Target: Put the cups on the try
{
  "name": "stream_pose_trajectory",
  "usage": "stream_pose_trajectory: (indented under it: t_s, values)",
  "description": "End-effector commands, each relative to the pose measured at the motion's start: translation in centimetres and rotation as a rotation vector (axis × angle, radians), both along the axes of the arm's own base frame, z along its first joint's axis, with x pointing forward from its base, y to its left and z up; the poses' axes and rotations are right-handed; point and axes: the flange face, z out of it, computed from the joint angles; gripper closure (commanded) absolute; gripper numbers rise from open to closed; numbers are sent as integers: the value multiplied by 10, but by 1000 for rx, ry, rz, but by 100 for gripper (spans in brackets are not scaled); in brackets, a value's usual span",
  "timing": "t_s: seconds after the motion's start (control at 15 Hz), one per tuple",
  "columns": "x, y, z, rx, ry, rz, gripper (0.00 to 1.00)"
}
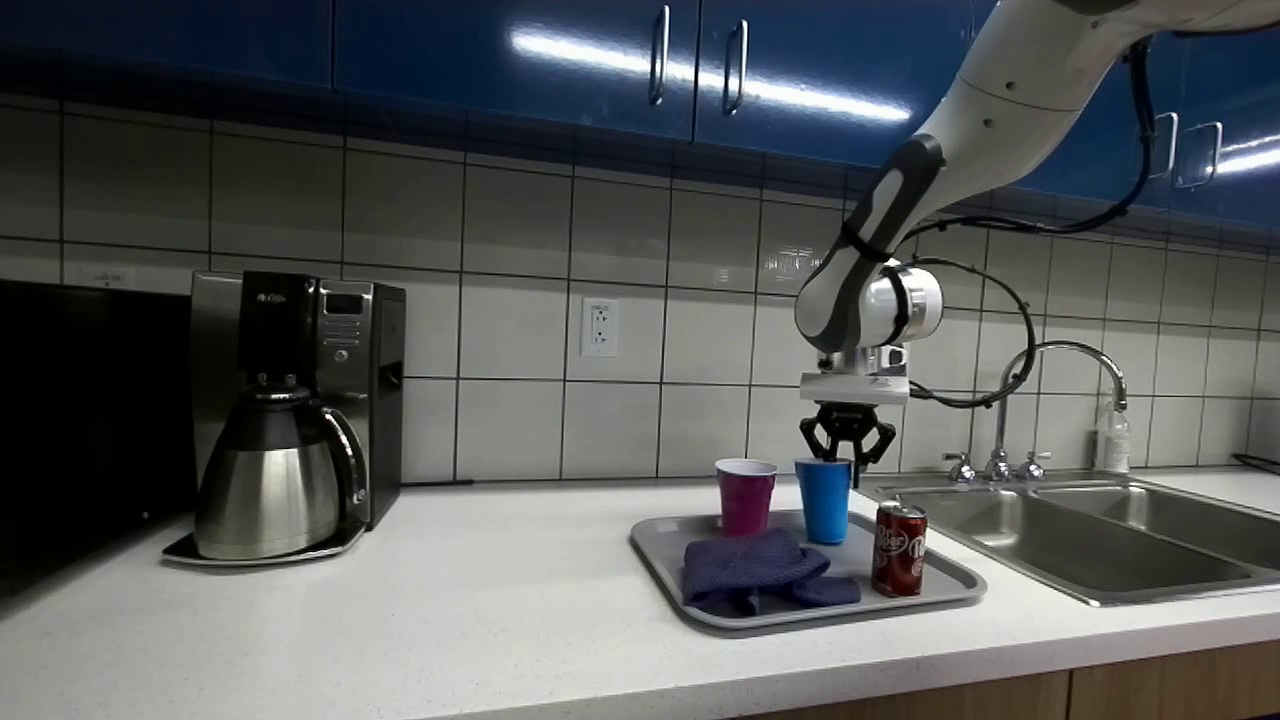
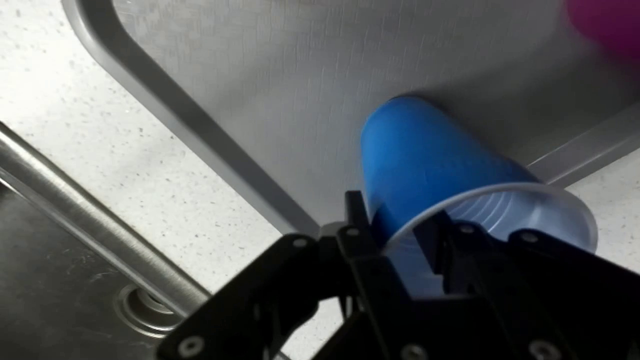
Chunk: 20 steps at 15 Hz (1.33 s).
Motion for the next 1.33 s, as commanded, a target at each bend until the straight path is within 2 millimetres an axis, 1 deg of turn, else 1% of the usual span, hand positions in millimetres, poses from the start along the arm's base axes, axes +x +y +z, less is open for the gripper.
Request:
stream_pose_trajectory:
  t_s: [0.0, 0.13, 0.27, 0.33, 0.6, 1.0, 1.27]
  values:
    - [-6, -1, 9, 12, -4, -8, 35]
    - [-5, -1, 9, 12, -5, -9, 22]
    - [-5, -1, 10, 12, -6, -10, 5]
    - [-5, -1, 11, 13, -5, -10, 1]
    - [-8, -1, 22, 24, 3, -11, 0]
    - [-15, -4, 55, 33, 8, -15, 0]
    - [-25, -6, 74, 38, 30, -20, 0]
